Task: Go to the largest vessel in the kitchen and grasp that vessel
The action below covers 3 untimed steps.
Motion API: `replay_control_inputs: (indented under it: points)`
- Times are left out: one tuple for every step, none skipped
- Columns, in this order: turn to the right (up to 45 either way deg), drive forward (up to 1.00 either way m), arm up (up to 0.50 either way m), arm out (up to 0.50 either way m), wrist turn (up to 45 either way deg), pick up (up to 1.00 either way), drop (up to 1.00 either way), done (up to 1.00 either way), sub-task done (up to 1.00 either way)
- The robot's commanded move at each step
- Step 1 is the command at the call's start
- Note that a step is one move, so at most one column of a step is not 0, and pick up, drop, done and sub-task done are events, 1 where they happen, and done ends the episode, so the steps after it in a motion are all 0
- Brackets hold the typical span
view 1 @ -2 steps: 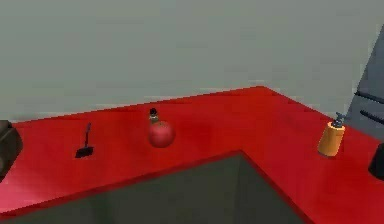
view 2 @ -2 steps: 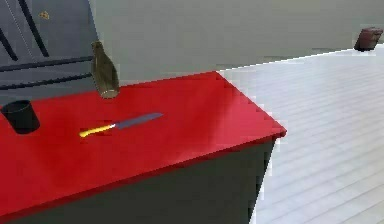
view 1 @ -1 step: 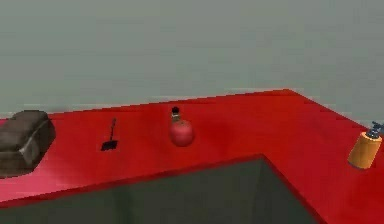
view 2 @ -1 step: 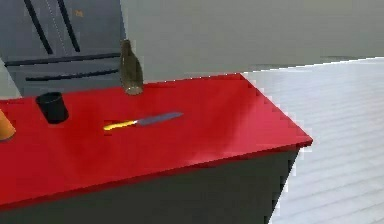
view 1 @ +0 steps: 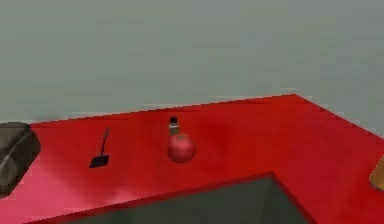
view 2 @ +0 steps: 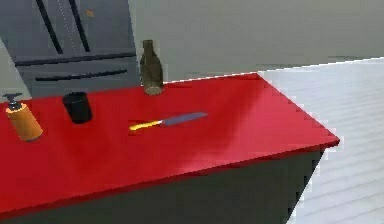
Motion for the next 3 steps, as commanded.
replay_control_inputs:
  points:
    - [45.0, 0.0, 0.0, 0.0, 0.0, 0.0, 0.0, 0.0, 0.0]
    - [-45.0, 0.0, 0.0, 0.0, 0.0, 0.0, 0.0, 0.0, 0.0]
    - [-45.0, 0.0, 0.0, 0.0, 0.0, 0.0, 0.0, 0.0, 0.0]
